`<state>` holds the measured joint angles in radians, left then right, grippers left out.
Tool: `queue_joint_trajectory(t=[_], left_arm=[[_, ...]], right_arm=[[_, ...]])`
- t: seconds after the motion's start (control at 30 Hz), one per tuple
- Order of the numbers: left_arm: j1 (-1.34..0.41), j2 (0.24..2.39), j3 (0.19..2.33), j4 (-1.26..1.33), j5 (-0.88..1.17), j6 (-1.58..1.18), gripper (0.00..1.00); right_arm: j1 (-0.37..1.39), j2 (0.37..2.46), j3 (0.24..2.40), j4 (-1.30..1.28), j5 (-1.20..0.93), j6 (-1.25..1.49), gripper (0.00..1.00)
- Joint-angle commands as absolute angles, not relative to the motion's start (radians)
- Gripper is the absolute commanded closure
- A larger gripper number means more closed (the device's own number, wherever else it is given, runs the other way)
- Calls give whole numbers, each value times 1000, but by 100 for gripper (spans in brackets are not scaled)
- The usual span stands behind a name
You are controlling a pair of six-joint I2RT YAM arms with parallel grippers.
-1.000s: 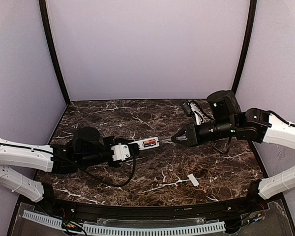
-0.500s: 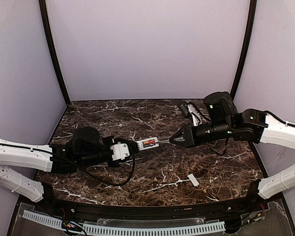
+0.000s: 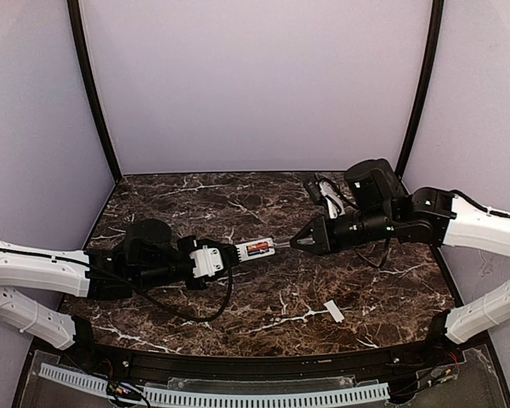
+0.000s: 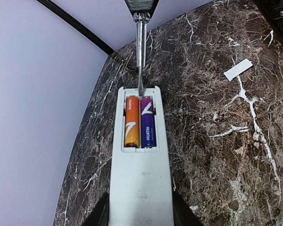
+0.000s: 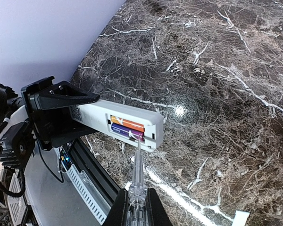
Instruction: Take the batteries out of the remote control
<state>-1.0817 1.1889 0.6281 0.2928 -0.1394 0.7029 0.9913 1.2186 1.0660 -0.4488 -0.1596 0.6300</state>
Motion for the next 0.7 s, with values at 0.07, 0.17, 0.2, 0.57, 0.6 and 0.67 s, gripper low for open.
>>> queue_joint_trajectory(t=[0.07, 0.17, 0.2, 0.57, 0.6, 0.67], left_arm=[[-1079, 1157, 655, 294, -125, 688, 100], [-1079, 1157, 655, 294, -126, 689, 100], [-1079, 1157, 655, 295, -128, 689, 100], [-1079, 1156, 655, 301, -135, 687, 100], [-1079, 1156, 655, 301, -135, 687, 100], [-1078, 1156, 655, 301, -135, 687, 100]], right_arm=[[1004, 1241, 1099, -426, -146, 625, 100], [1005, 1245, 1101, -430, -145, 623, 100], [1005, 1245, 1102, -431, -143, 623, 100], [1014, 1248, 1091, -442, -130, 633, 100], [1015, 1249, 1092, -443, -127, 634, 100], [1019, 1250, 1093, -446, -122, 636, 100]])
